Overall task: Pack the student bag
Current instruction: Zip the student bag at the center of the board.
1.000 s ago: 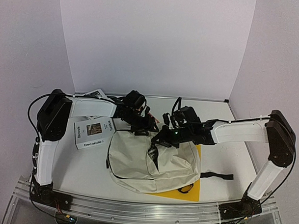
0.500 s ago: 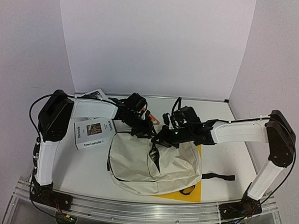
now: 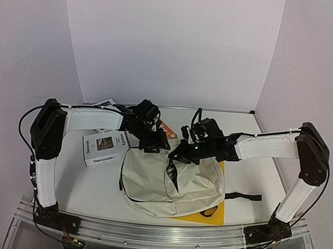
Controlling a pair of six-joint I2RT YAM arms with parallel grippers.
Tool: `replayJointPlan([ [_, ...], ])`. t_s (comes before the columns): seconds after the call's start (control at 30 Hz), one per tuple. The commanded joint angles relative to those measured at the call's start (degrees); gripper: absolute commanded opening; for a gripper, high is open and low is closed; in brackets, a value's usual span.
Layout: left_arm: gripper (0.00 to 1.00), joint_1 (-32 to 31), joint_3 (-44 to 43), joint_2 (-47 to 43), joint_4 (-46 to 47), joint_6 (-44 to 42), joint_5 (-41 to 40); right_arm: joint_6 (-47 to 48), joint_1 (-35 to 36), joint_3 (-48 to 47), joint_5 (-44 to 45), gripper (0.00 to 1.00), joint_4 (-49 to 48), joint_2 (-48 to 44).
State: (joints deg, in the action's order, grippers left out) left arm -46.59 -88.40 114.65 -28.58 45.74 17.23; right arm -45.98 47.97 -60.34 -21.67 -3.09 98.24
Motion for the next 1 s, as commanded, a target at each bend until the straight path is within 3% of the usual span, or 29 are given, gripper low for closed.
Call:
replayJointPlan([
  [0.0, 0.51, -0.5, 0.2, -2.1, -0.6, 1.3, -0.7, 0.0, 0.6, -0.2, -0.2, 0.00, -2.8, -0.6],
  [0.4, 0.49, -2.5, -1.7, 4.0, 3.6, 3.1, 6.7, 0.3, 0.5, -0.5, -0.9, 0.00, -2.8, -0.4],
  [0.7, 0.22, -2.5, -3.5, 7.1, 5.0, 2.6, 4.6, 0.7, 0.5, -0.8, -1.3, 0.00, -2.7, -0.2],
  [0.97, 0.10, -2.1, -4.4, 7.9, 5.3, 1.4, 1.3, 2.0, 0.8, -0.1, -2.4, 0.00, -2.3, -1.3],
])
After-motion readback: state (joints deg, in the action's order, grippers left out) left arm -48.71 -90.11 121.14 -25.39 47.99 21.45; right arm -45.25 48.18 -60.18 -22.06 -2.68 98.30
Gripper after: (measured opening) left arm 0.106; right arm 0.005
